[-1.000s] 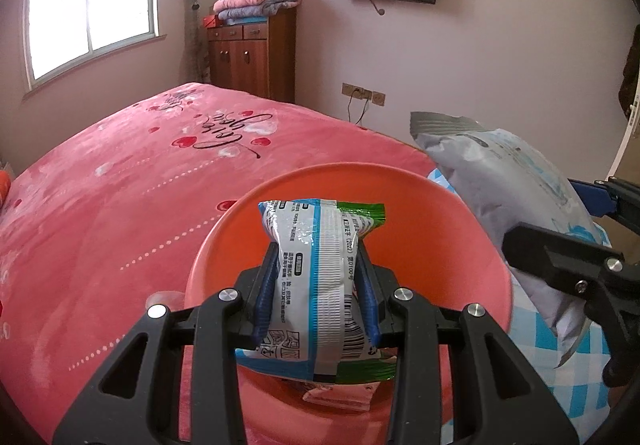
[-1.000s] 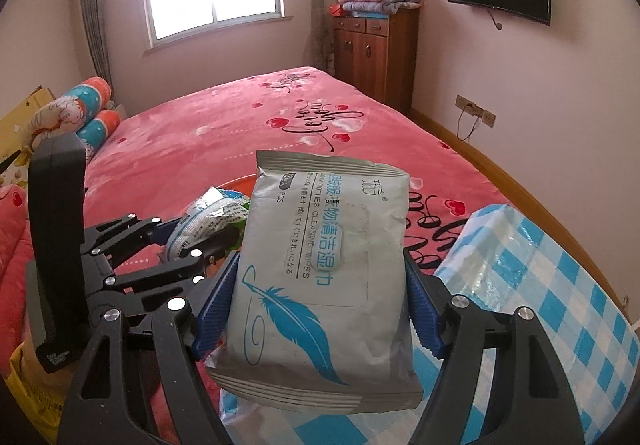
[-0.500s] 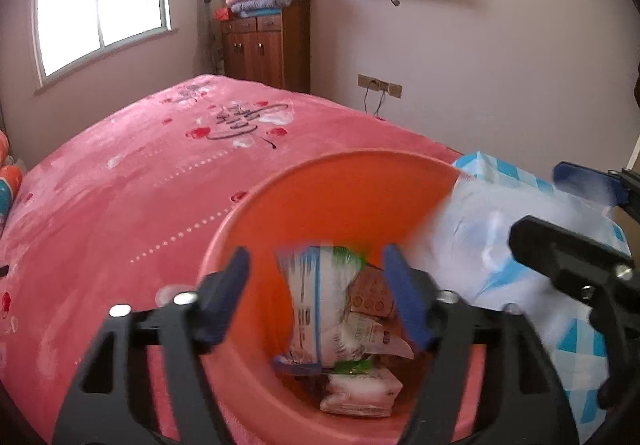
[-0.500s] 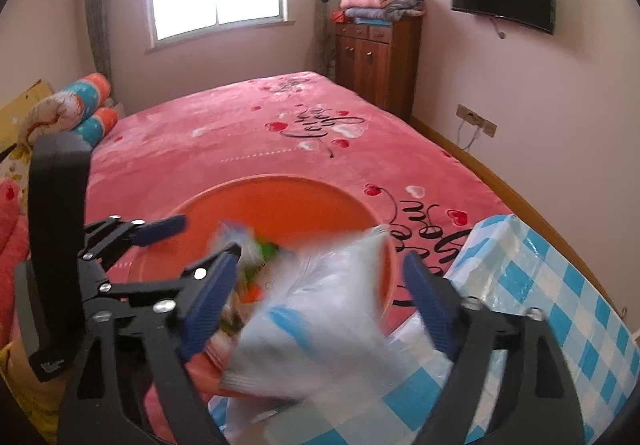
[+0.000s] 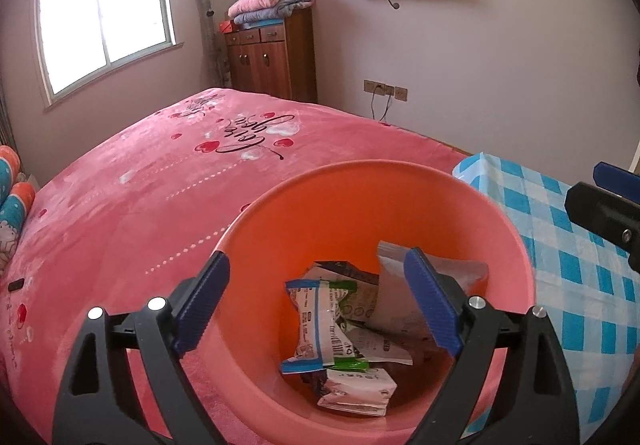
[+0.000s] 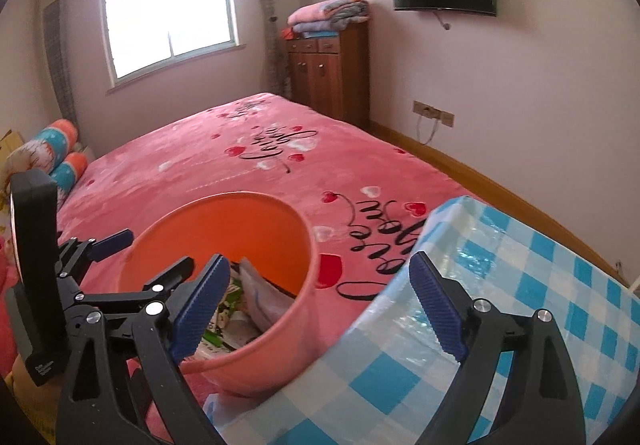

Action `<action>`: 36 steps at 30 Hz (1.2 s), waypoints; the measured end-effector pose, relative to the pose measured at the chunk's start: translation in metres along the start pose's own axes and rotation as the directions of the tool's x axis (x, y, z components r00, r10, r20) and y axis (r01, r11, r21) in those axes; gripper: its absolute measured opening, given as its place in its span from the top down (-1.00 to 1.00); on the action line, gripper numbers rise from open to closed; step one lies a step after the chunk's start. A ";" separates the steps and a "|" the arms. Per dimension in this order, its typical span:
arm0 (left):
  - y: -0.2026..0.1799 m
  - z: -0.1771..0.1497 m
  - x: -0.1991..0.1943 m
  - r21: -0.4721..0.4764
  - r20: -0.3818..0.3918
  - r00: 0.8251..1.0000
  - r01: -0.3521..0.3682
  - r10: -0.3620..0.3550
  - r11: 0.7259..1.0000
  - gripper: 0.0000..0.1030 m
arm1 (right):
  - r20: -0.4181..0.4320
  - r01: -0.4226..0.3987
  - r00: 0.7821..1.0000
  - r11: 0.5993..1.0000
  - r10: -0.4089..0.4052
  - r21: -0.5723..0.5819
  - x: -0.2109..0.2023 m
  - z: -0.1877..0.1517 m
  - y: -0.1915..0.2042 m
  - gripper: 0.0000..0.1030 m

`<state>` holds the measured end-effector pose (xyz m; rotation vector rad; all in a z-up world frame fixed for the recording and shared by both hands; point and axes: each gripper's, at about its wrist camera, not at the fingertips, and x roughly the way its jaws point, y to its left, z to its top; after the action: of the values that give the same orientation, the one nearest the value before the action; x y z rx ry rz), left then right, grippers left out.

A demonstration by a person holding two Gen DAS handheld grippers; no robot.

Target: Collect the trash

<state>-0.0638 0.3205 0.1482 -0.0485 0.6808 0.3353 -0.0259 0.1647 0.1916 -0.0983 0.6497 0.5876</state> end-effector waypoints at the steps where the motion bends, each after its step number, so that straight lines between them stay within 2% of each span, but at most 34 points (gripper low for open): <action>1: -0.002 0.000 -0.002 0.001 0.004 1.000 0.000 0.000 1.000 -0.73 | 0.004 0.007 1.000 1.000 -0.007 0.010 -0.003 -0.001 -0.003 -0.75; 5: -0.010 0.003 -0.010 0.005 0.021 1.000 0.012 -0.012 1.000 -0.74 | 0.013 0.031 0.999 0.999 -0.032 0.045 -0.012 -0.007 -0.015 -0.77; 9: -0.022 0.004 -0.019 0.015 0.039 0.999 0.024 -0.024 1.000 -0.84 | 0.019 0.058 0.998 0.996 -0.059 0.068 -0.023 -0.014 -0.028 -0.78; 19: -0.059 0.003 -0.037 0.053 0.055 0.995 0.081 -0.084 0.995 -0.85 | 0.039 0.121 0.991 0.985 -0.127 0.127 -0.051 -0.035 -0.055 -0.78; 21: -0.068 0.001 -0.040 0.066 0.058 0.994 0.088 -0.092 0.994 -0.85 | 0.041 0.144 0.988 0.980 -0.151 0.137 -0.057 -0.041 -0.061 -0.83; 26: -0.088 -0.006 -0.051 0.087 0.073 0.988 0.127 -0.133 0.988 -0.92 | 0.048 0.200 0.977 0.968 -0.209 0.150 -0.071 -0.056 -0.074 -0.83; 36: -0.125 -0.021 -0.065 0.121 0.078 0.974 0.203 -0.214 0.972 -0.92 | 0.045 0.291 0.951 0.935 -0.306 0.202 -0.099 -0.091 -0.098 -0.83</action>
<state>-0.0837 0.1805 0.1643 0.0026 0.5971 0.0958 -0.0853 0.0106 0.1690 0.0077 0.6002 0.2310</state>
